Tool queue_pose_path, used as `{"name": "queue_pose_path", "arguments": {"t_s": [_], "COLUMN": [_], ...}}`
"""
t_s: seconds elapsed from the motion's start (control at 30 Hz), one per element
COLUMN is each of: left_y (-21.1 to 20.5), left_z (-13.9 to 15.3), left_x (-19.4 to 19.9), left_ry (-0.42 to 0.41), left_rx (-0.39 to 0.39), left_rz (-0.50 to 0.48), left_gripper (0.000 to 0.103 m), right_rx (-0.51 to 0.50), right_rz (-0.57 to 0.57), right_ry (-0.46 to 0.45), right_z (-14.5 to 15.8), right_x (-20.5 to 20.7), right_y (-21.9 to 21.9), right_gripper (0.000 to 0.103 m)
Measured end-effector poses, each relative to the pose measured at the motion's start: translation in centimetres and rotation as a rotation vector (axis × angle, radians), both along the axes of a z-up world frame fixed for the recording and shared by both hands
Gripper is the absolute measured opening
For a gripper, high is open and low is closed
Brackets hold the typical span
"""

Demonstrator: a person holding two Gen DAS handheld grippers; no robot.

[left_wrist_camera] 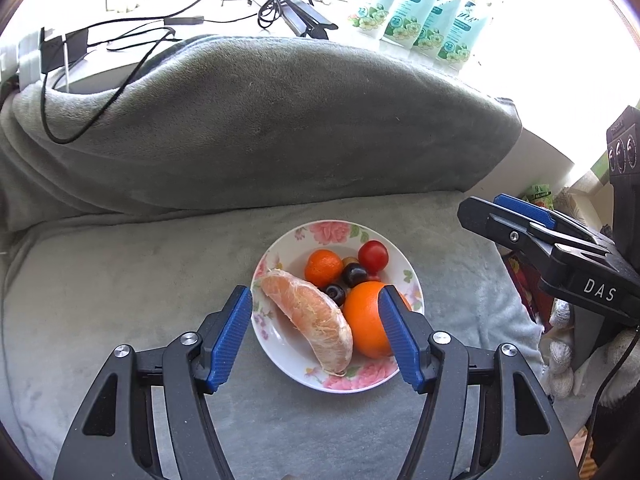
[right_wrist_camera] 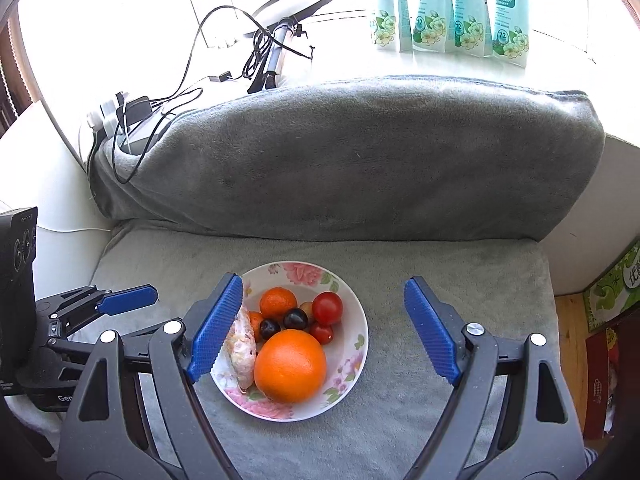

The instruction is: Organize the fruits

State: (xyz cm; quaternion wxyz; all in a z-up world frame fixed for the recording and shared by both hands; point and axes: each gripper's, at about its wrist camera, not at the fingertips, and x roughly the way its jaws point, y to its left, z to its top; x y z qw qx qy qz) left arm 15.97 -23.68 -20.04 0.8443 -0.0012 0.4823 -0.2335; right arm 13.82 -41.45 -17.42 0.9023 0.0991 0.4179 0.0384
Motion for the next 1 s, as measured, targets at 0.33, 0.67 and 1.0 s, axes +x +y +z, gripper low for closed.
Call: {"name": "queue_pose_path", "arguments": {"t_s": [0.33,0.67,1.0], "left_y": [0.7,0.6,0.8], "left_z": [3.4,5.0,6.6], "left_x": [-1.3,-2.8,-3.6], "left_ry": [-0.072,-0.098,-0.122], "left_rx": [0.02,0.049,0.043], "left_rz": [0.01,0.013,0.015], "left_gripper": [0.074,0.08,0.085], "right_rx": [-0.025,-0.035,-0.025], "right_rz": [-0.038,-0.065,-0.075], "right_ry": [-0.046,-0.052,-0.076], "right_z": [2.4,2.9,4.2], "right_x": [-2.5,-4.4,-5.5], "right_y": [0.4,0.4,0.3], "right_gripper": [0.091,0.092,0.092]}}
